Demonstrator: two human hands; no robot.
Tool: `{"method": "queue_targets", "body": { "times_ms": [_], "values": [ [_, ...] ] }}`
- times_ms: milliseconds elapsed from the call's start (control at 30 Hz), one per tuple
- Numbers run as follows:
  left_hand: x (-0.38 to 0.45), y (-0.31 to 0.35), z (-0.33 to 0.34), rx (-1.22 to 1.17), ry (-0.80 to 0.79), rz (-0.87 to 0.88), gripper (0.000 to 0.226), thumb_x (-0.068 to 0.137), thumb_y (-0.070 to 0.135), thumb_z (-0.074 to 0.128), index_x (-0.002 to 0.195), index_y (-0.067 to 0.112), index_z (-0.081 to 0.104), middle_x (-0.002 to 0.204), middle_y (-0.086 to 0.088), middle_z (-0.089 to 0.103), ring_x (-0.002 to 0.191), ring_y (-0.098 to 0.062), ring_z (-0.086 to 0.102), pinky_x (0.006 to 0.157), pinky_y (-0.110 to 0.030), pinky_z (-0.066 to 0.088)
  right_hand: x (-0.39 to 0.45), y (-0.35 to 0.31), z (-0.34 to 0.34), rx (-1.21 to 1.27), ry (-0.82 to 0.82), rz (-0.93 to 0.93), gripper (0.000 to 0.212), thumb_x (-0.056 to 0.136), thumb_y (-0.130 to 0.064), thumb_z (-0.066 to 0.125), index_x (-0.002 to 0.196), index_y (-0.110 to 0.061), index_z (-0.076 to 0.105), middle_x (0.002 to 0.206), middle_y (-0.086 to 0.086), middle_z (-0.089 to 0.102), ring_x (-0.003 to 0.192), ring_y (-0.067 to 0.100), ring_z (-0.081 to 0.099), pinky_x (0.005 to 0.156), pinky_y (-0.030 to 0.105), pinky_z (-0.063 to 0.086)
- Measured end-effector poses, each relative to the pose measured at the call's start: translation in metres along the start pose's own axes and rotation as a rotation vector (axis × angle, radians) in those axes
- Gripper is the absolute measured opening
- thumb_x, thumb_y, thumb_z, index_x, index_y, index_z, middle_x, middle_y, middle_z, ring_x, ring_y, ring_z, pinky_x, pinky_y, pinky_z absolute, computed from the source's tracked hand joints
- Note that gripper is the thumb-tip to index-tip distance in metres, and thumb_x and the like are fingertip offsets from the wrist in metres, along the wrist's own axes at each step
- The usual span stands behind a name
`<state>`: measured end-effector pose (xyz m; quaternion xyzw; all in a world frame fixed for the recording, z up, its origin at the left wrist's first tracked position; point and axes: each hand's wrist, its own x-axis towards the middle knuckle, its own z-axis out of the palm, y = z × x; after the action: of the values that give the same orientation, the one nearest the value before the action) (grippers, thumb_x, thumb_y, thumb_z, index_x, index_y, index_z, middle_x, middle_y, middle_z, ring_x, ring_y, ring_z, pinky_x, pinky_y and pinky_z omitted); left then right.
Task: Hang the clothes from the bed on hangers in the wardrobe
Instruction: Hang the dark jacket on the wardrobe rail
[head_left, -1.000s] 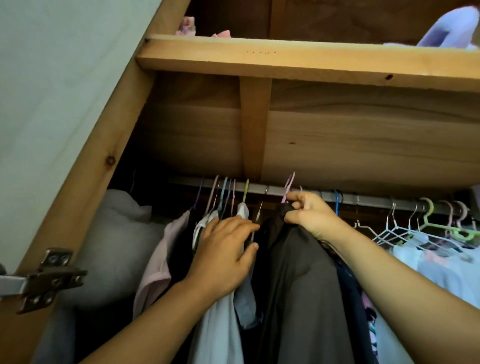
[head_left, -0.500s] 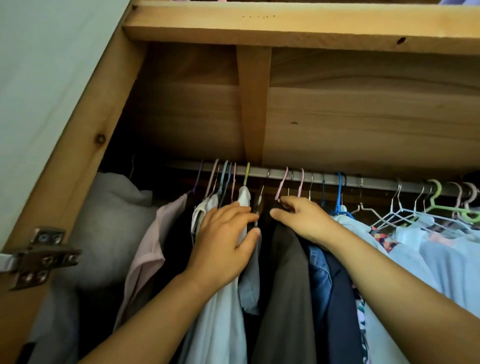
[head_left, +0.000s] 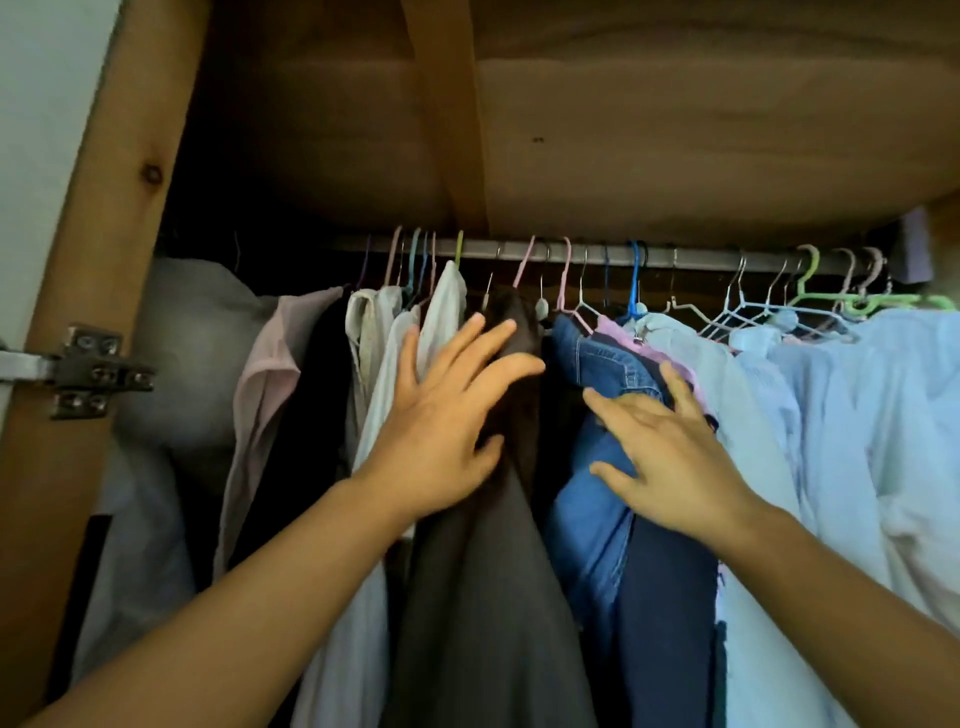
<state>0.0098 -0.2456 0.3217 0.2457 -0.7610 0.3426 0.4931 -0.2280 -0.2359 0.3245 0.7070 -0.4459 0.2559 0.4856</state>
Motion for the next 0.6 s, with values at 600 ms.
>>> {"method": "queue_targets", "body": {
  "times_ms": [600],
  "values": [
    [-0.058,0.056,-0.003,0.097,-0.42,-0.344,0.09,0.078,0.065,0.057,0.147,0.043,0.004,0.155,0.004,-0.023,0.144,-0.017,-0.015,0.111,-0.052,-0.013,-0.067,-0.019,-0.031,0.703,0.075,0.207,0.056,0.079,-0.037,0.064,0.132,-0.027,0.048,0.122,-0.02,0.055,0.127,0.0,0.041,0.111,0.014,0.002]
  ]
}}
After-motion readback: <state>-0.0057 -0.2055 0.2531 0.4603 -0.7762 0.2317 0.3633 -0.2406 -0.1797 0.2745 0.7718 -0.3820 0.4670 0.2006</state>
